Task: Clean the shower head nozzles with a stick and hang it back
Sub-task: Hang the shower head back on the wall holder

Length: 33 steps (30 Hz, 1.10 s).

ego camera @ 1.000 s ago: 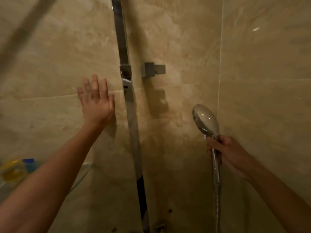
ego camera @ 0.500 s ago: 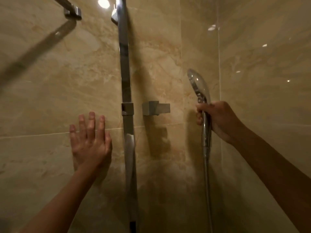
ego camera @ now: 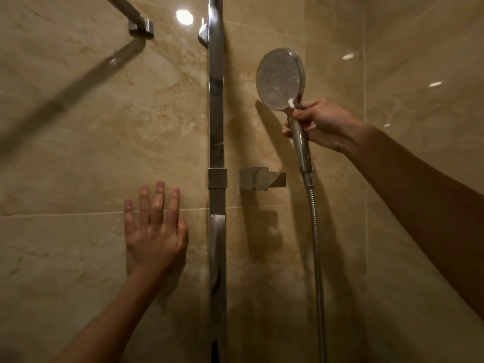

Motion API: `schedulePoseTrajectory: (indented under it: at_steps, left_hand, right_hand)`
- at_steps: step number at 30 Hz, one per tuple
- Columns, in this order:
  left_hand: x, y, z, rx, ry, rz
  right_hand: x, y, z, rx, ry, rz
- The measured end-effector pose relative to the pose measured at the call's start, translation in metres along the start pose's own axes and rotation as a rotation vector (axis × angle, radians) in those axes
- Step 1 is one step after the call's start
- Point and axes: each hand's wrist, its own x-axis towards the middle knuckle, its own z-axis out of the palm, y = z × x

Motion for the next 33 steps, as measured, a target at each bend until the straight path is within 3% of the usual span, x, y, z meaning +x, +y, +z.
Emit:
schedulePoseTrajectory:
  at_steps: [6, 16, 23, 27, 33]
  left_hand:
    - [0.001, -0.002, 0.003, 0.008, 0.003, 0.016]
    - [0.000, -0.008, 0.015, 0.022, -0.010, 0.030]
    - [0.000, -0.006, 0.012, 0.019, -0.010, 0.024]
    - [-0.001, -0.009, 0.016, 0.008, 0.002, 0.026]
    - [0.000, -0.003, 0.008, 0.008, -0.032, 0.006]
  right_hand:
    - [0.016, -0.006, 0.025, 0.211, 0.102, -0.143]
    - [0.018, -0.001, 0.046, 0.203, 0.138, -0.196]
    - [0.012, 0.002, 0.039, 0.060, 0.202, -0.219]
    - [0.003, 0.010, 0.049, 0.028, 0.139, -0.154]
    - [-0.006, 0.023, 0.044, 0.017, 0.141, -0.232]
